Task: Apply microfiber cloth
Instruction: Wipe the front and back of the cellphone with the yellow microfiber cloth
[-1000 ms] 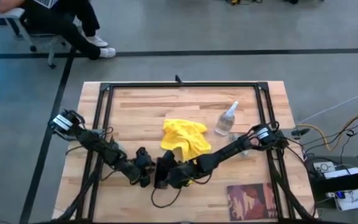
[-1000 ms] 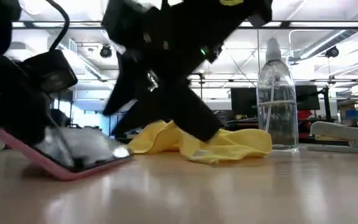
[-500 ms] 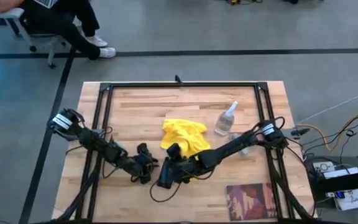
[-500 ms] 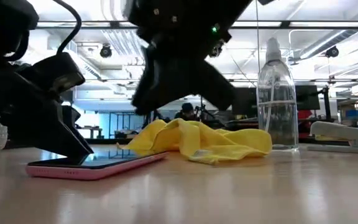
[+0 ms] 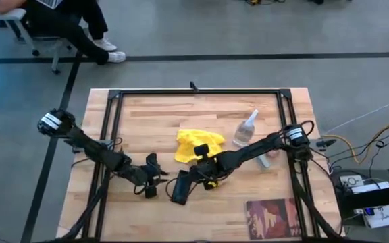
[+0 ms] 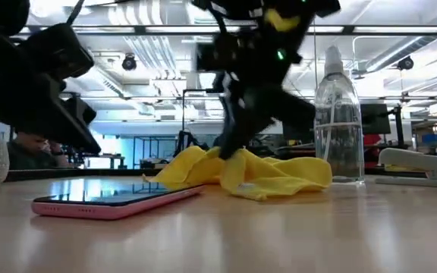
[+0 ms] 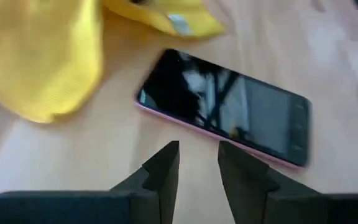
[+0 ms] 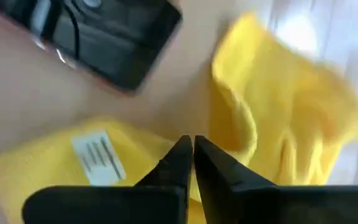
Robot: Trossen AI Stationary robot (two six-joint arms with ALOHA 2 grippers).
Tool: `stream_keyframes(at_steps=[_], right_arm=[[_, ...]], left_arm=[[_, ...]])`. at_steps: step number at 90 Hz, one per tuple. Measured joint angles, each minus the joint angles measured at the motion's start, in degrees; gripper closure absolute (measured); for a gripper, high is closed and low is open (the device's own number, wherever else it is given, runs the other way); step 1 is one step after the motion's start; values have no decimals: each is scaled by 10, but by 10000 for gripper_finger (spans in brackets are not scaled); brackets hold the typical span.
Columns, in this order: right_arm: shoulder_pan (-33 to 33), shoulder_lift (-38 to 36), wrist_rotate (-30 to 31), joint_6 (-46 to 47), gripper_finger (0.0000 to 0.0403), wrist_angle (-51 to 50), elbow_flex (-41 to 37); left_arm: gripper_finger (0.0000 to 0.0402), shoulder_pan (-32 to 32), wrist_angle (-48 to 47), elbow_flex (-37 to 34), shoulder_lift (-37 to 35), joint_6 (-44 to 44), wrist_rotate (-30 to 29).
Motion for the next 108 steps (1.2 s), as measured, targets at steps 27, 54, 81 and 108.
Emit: stream_keyframes(at_steps=[27, 54, 81, 108], right_arm=[[6, -19, 37, 79, 401, -31, -35], [-22, -49, 34, 47, 387, -10, -34], [-66, -28, -73, 12, 272, 101, -39], [-90, -24, -133, 19, 236, 154, -82]], left_arm=[[304, -64, 61, 2, 95, -107, 18], [304, -103, 187, 3, 177, -170, -9], [304, -126, 208, 43, 242, -165, -65], [303, -138, 196, 68, 248, -167, -75]])
